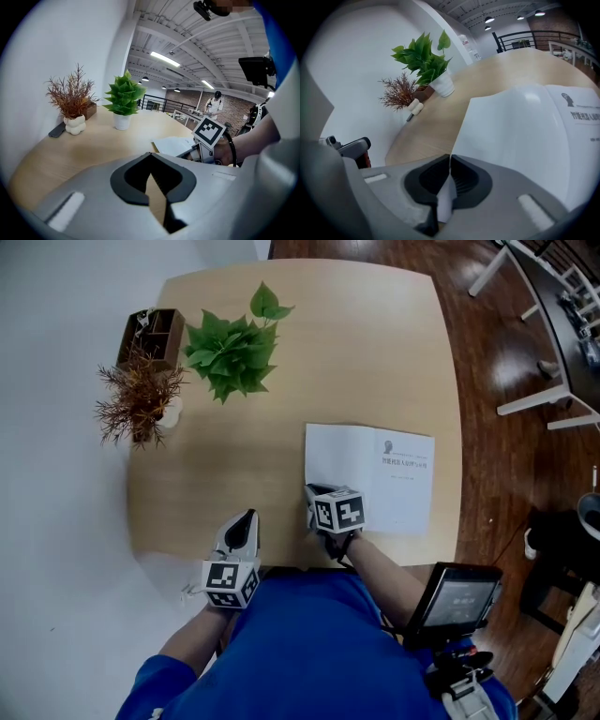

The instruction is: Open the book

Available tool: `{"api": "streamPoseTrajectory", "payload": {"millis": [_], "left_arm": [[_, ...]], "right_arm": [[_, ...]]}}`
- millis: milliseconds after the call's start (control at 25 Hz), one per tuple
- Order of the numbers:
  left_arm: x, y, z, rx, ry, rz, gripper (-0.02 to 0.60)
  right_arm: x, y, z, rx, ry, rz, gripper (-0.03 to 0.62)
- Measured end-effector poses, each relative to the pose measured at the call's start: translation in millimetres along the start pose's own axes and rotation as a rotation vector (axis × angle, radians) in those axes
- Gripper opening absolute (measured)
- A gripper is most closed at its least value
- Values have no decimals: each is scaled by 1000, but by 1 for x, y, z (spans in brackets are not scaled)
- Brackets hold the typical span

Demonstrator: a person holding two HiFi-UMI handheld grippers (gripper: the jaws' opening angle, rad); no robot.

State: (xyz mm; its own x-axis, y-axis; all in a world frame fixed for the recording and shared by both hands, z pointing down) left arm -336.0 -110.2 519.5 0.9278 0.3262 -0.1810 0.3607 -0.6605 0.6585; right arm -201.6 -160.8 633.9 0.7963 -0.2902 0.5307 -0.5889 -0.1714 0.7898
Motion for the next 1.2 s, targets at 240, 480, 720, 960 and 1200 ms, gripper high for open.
{"api": "streamPoseTrajectory", "payload": {"millis": [240,480,720,960,1200], "left_arm": [[-4,-3,0,4,6,-1,6],[-8,-5,0,6,9,-2,6],[-10,-7,-1,8,13,-5,6],[-7,-9,-3,13,20,-14,6],[-6,-12,-4,13,29,-20,6]], "right_arm": [[0,6,-1,4,3,-25,14],[1,12,-2,2,-5,-47,14],[0,13,-2,19,1,-64,23],[-4,13,-2,39,-9,-63,57],[-16,13,-2,56,-28,-5,81]]}}
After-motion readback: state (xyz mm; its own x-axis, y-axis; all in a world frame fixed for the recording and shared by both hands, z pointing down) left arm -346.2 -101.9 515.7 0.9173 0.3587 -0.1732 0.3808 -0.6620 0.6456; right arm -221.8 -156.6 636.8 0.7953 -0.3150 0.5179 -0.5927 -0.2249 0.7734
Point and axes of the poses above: the fingertips, and each gripper's own axes: y forward along the fingers, x to its right, z out of its top, the point moved 2 cm from there along -y, backward along the fingers, and after that the axes turned 8 degrees about -x, right-handed, at the moved point
